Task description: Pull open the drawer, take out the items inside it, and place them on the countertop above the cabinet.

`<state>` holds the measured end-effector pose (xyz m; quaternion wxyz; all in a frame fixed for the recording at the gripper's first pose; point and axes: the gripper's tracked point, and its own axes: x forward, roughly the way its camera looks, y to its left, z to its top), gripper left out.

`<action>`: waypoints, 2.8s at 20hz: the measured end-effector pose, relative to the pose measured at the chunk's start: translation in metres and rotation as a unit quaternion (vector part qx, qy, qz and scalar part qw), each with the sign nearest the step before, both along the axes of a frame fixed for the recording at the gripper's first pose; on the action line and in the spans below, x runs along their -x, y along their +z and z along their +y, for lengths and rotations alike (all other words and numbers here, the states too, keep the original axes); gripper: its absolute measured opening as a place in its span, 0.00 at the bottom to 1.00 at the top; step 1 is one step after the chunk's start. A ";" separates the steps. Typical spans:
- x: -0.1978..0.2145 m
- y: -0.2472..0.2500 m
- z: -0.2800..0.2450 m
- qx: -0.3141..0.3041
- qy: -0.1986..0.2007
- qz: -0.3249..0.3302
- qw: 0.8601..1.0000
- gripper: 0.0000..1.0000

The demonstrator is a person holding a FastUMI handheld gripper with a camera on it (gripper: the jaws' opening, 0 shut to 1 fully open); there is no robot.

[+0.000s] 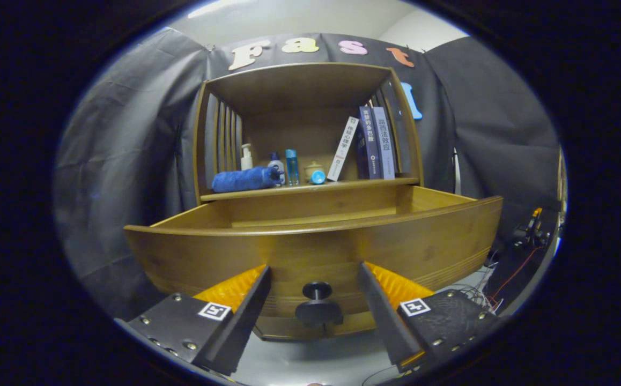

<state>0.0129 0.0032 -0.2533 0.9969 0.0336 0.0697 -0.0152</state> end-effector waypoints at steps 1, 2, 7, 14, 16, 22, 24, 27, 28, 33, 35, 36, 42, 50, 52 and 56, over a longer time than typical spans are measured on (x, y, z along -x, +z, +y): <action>-0.004 0.000 0.000 -0.016 0.004 -0.001 1.000 0.99; -0.008 0.004 -0.002 -0.027 0.005 -0.006 1.000 0.99; -0.028 0.005 -0.004 -0.020 0.008 -0.007 1.000 0.99; -0.059 0.006 -0.005 -0.015 0.013 0.009 1.000 0.99; -0.071 0.009 -0.003 -0.013 0.012 0.005 1.000 0.99; -0.106 0.009 -0.002 -0.007 0.010 -0.002 1.000 0.99; -0.120 0.007 -0.002 -0.007 0.009 0.001 1.000 0.99; -0.139 0.005 -0.001 -0.009 0.008 0.012 1.000 0.99; -0.146 0.004 0.000 -0.007 0.008 0.014 1.000 0.99; -0.173 0.000 0.002 0.018 0.005 0.018 1.000 0.99; -0.175 -0.002 0.003 0.016 0.002 0.017 1.000 0.99; -0.179 -0.002 0.004 0.016 0.000 0.016 1.000 0.99; -0.200 -0.018 0.005 0.046 0.001 0.051 0.998 0.99; -0.200 -0.021 0.013 0.043 0.010 0.084 0.995 0.99; -0.188 -0.011 0.017 0.044 0.013 0.078 0.996 0.99; -0.158 0.017 0.019 0.044 0.015 0.069 0.997 0.99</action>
